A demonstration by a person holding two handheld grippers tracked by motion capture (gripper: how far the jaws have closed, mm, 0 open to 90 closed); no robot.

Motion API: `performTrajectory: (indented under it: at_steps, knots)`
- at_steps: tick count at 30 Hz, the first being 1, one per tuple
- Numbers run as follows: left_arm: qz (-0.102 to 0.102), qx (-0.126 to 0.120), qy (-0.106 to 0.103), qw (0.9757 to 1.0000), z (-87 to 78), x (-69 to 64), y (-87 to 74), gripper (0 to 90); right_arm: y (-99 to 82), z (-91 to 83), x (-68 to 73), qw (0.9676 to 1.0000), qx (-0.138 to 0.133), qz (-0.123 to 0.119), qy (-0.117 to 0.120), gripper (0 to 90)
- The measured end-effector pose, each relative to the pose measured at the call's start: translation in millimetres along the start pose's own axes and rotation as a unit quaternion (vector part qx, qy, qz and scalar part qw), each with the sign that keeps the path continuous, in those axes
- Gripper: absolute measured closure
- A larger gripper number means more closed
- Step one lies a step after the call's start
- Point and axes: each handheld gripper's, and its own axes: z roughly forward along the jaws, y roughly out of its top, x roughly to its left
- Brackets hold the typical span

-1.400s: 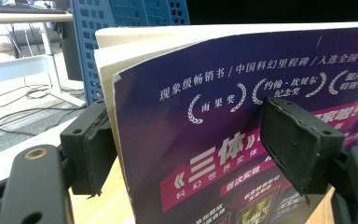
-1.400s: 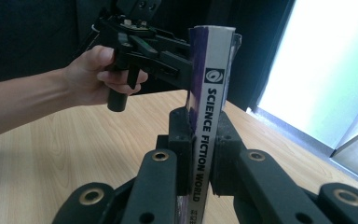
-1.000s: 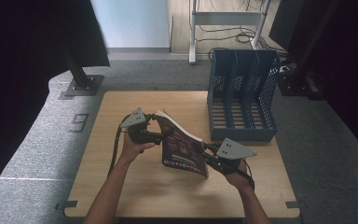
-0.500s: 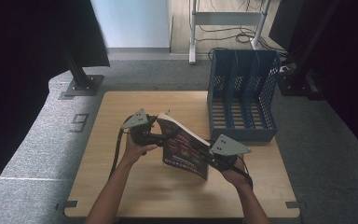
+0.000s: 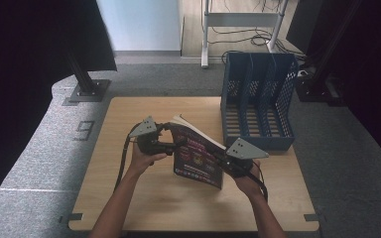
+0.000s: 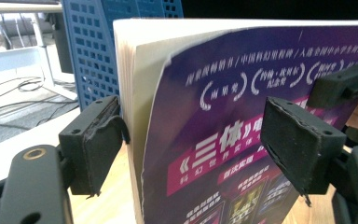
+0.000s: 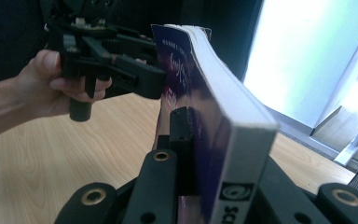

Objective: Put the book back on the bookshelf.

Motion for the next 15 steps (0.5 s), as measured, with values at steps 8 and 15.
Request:
performTrajectory:
  at_steps: [8,15]
  knots:
    - [-0.007,0.011,0.013,0.9998,-3.0,-0.2,-7.3,21.1,0.8,-1.5,-1.6,0.9999,-0.013,0.008,-0.008,81.9]
    - [-0.015,0.018,0.023,0.9995,-8.8,-2.4,-14.6,21.1,2.2,-4.4,-3.9,0.9995,-0.022,0.013,-0.016,81.9]
